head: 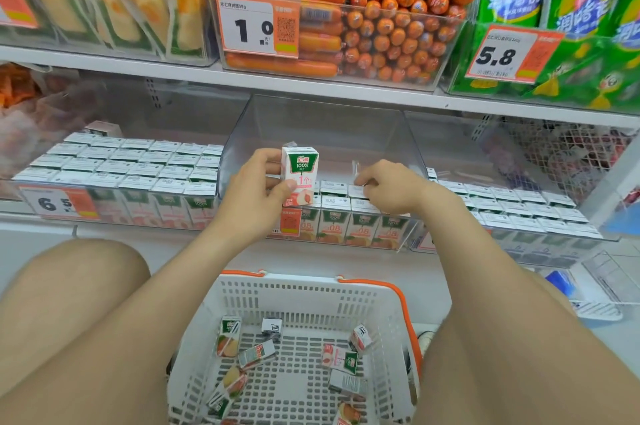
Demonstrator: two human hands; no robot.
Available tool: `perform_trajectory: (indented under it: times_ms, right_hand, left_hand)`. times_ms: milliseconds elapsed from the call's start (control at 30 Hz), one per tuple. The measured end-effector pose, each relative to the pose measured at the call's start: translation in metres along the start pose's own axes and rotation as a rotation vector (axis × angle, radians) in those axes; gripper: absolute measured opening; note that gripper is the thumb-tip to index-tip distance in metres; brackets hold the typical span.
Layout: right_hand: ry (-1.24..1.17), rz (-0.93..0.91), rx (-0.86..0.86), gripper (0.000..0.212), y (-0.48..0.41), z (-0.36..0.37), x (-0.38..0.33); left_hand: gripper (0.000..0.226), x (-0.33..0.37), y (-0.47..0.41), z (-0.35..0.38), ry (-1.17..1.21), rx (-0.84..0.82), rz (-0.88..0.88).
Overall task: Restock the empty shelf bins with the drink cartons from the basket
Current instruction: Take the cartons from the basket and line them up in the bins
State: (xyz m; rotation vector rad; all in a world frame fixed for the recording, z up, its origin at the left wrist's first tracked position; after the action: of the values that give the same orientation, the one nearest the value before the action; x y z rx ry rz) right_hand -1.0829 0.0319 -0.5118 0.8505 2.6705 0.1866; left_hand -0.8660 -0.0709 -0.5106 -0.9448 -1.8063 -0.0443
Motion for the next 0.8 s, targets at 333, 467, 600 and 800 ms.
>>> perform_trajectory:
  times_ms: [333, 467, 600, 800]
  right_hand:
    - [-0.573, -0.464, 0.327, 0.039, 0.070, -0.006, -0.100]
    - [-0.681, -0.479, 0.347, 0.027, 0.073, -0.001, -0.136]
    - [-0.659, -0.571, 0.464, 0.031, 0.082, 0.005, -0.184]
    - [-0.331, -0.727, 0.526, 0.037, 0.058, 0.025, -0.281]
  left_hand:
    - [0.035, 0.031, 0.005, -0.035, 0.152, -0.261, 0.126]
    - [0.027, 0.020, 0.007, -0.087, 0.101, -0.203, 0.130]
    - [0.021, -0.032, -0.002, -0.159, -0.265, 0.002, 0.022]
    - [0.048, -0.141, -0.021, -0.219, -0.773, -0.202, -0.273]
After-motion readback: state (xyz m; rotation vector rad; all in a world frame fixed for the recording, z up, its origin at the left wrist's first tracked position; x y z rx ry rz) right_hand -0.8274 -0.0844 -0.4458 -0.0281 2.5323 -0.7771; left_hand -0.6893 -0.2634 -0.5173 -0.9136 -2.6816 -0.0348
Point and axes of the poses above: each hand's wrist, its own y-axis away from the middle knuckle, its own z-axis out of the palm, x = y × z, the point moved 7 cm from there along -y, towards the middle knuckle, and after that the axes turned 8 degrees about z, right-handed, at the moved point
